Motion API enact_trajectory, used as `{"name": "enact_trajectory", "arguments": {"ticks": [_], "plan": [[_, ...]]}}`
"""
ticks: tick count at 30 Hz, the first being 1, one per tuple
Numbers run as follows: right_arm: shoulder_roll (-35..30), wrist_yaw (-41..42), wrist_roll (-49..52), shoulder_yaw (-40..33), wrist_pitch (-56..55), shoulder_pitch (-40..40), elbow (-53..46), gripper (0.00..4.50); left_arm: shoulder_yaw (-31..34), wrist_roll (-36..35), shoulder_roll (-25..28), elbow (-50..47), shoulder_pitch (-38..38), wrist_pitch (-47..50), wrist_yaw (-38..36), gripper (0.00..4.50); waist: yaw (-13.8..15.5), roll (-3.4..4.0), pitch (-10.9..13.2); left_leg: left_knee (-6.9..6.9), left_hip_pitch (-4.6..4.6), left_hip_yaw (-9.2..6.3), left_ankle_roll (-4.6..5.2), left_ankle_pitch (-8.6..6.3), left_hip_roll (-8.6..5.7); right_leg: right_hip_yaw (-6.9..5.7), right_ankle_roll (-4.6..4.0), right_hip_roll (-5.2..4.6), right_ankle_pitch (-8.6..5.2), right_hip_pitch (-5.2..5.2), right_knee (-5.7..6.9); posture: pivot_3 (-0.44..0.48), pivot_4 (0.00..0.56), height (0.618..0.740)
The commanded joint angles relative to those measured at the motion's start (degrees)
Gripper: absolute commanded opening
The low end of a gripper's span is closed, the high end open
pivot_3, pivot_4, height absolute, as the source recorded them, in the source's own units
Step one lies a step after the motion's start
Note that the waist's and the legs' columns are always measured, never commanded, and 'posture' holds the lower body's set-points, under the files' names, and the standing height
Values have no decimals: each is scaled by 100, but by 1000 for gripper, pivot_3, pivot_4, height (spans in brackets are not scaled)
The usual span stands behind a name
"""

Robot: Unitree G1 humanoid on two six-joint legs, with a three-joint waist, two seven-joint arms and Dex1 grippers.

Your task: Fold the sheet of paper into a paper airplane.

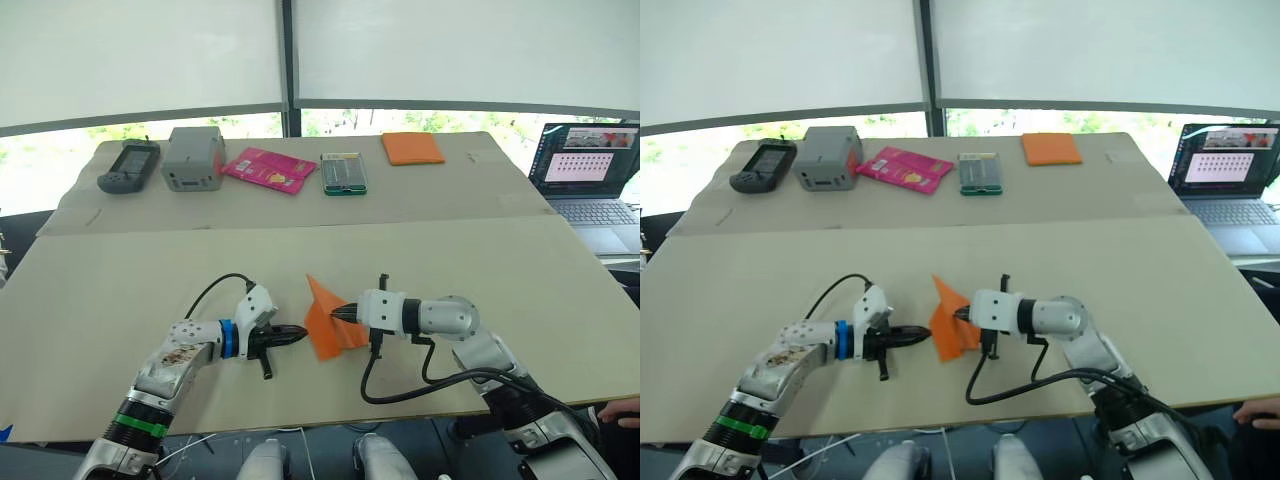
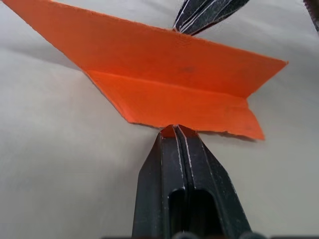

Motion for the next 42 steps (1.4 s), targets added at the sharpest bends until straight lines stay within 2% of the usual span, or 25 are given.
{"name": "enact_trajectory", "arguments": {"ticks": [1,7,14,19,26,30,34,39,42], "plan": [[109,-8,88,43,154,-2,-59,0,-208,101,-67,-143,85,137,95,23,22,0,0,0,0,1,0,0,0,1,0,0,0,0,0,0,150,740],[308,-29,3,235,260,45,281,0,-161,60,79,-171,171,247,24,23,39,1,-1,0,1,2,0,0,0,0,-1,4,0,-2,0,0,150,740],[361,75,-169,471,164,-60,724,0,458,-675,805,-580,420,595,-646,23,-80,0,-3,0,8,0,0,0,7,0,-3,8,-2,0,3,0,150,740],[280,160,-298,607,-66,-129,885,0,800,-815,494,-158,-73,331,-452,23,-32,-4,-5,0,20,-2,0,1,5,-8,21,8,-17,11,4,0,150,740],[224,160,-382,650,-125,-52,768,0,589,-364,-236,802,-1234,-351,-224,23,-18,-13,-11,0,22,2,-1,3,0,-5,-6,6,1,17,1,0,150,740],[163,132,-422,624,-62,-21,600,0,-196,630,-203,1810,-1766,-1061,-411,23,-48,-13,-11,0,21,3,-1,3,-2,-3,-6,9,0,18,1,0,150,740],[131,247,-118,446,220,12,180,0,-563,1207,-85,2560,-1976,-1662,-592,23,-66,-13,-11,0,13,4,-1,3,-3,-2,-5,9,0,10,1,0,150,740],[170,591,406,399,905,135,-513,0,-630,1439,-55,3118,-2065,-2160,-730,23,-61,-13,-11,0,4,-2,-1,4,-1,-4,-5,12,0,3,3,0,150,740],[209,788,491,598,2040,25,-1001,0,-579,1362,-149,3268,-2072,-2207,-831,23,-65,-13,-11,2,5,-1,-1,4,0,-3,-4,11,0,3,4,0,150,740]]}}
